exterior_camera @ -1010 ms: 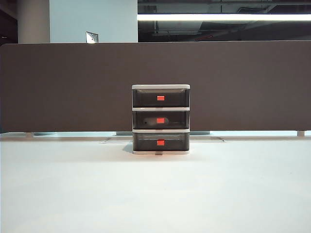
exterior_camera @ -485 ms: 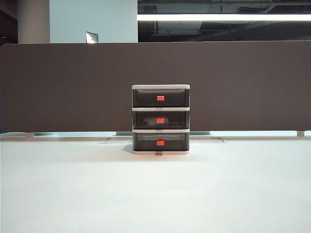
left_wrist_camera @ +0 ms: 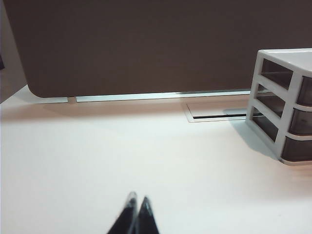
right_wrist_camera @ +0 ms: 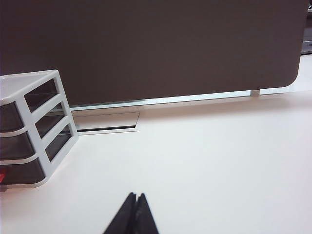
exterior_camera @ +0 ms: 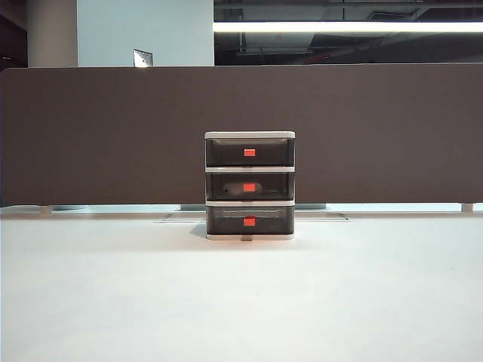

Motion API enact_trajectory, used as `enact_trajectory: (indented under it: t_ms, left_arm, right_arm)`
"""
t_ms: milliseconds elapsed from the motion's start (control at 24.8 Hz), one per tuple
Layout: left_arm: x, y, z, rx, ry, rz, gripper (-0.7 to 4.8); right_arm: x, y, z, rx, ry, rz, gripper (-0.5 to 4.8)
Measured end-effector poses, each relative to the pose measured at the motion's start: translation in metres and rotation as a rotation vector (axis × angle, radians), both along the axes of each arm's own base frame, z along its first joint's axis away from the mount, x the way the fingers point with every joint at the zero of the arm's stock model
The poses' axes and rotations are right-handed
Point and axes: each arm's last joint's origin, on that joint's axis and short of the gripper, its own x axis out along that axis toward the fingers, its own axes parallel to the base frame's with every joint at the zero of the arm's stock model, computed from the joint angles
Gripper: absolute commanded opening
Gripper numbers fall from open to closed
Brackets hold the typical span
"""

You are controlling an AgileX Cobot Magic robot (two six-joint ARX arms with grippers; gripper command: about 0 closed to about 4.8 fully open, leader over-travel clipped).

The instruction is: Pick up the earphone case on the table, open the lid, insert the wireless earphone on the table into it, close the lid, put the earphone case into the second layer of the drawer, and finally close the drawer.

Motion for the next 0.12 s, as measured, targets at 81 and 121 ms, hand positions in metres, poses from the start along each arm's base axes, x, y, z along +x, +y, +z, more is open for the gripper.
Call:
enact_trajectory:
  t_ms: [81,121]
  left_arm:
    - [0.0,0.0,0.0,0.0,0.0,0.0,-0.05]
    - [0.0,0.0,0.0,0.0,0.0,0.0,-0.05]
  right_arm:
    - [0.0,0.0,0.0,0.0,0.0,0.0,0.01]
    - [0.0,0.0,0.0,0.0,0.0,0.0,0.0]
